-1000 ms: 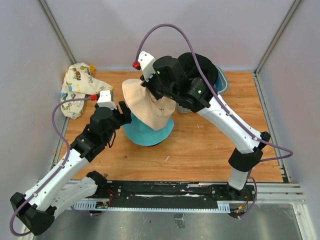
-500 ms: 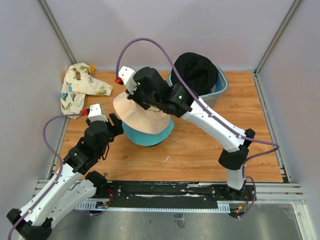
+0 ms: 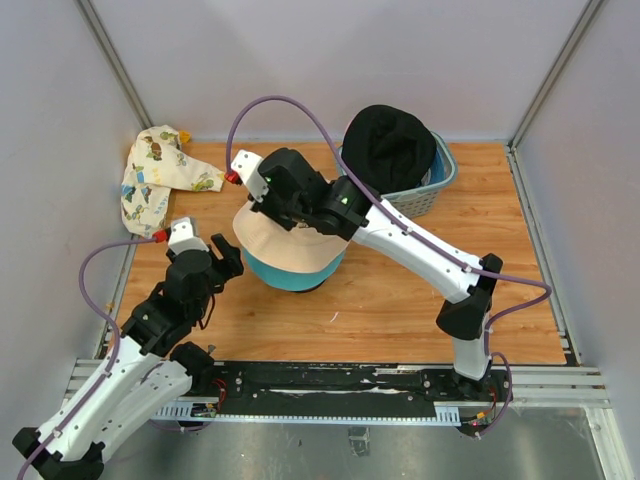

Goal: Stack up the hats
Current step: Stack the hat on the hat.

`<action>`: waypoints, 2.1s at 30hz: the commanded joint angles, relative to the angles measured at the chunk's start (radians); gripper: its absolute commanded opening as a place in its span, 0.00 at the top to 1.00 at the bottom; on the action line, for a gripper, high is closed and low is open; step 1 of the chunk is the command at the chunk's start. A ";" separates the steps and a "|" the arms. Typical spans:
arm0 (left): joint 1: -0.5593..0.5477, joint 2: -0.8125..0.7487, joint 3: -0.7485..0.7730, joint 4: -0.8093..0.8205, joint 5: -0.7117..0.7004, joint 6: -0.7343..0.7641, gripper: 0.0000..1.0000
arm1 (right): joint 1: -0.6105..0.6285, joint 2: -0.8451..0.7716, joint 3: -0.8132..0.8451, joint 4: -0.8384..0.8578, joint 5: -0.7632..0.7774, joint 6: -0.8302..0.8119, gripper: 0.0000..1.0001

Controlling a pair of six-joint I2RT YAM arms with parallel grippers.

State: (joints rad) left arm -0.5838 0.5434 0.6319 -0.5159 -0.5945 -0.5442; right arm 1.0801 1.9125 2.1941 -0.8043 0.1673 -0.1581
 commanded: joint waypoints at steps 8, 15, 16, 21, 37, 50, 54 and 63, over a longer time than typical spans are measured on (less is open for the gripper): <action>0.006 -0.083 0.040 -0.028 -0.042 -0.129 0.25 | 0.014 0.063 0.025 0.015 -0.076 0.003 0.96; 0.006 -0.124 0.030 0.019 0.009 -0.185 0.23 | 0.014 0.100 0.054 0.009 -0.088 0.003 0.94; 0.005 -0.125 0.022 0.031 0.021 -0.195 0.23 | 0.014 0.101 0.057 0.009 -0.090 0.003 0.93; 0.006 -0.158 -0.050 0.100 0.074 -0.256 0.20 | 0.014 0.106 0.058 0.007 -0.098 0.005 0.90; 0.005 -0.280 -0.251 0.296 0.082 -0.446 0.15 | 0.012 0.042 -0.021 0.057 -0.084 0.009 0.58; 0.005 -0.301 -0.368 0.438 0.092 -0.582 0.17 | 0.008 0.022 -0.053 0.077 -0.084 0.012 0.56; 0.005 -0.325 -0.420 0.499 0.084 -0.635 0.21 | 0.005 0.019 -0.062 0.081 -0.086 0.013 0.56; 0.006 -0.309 -0.483 0.610 0.082 -0.724 0.34 | 0.003 0.025 -0.064 0.086 -0.092 0.019 0.56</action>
State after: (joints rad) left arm -0.5838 0.2386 0.1883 -0.0147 -0.4923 -1.2060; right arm 1.0801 1.9736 2.1429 -0.7292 0.0856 -0.1555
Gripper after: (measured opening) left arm 0.688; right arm 0.436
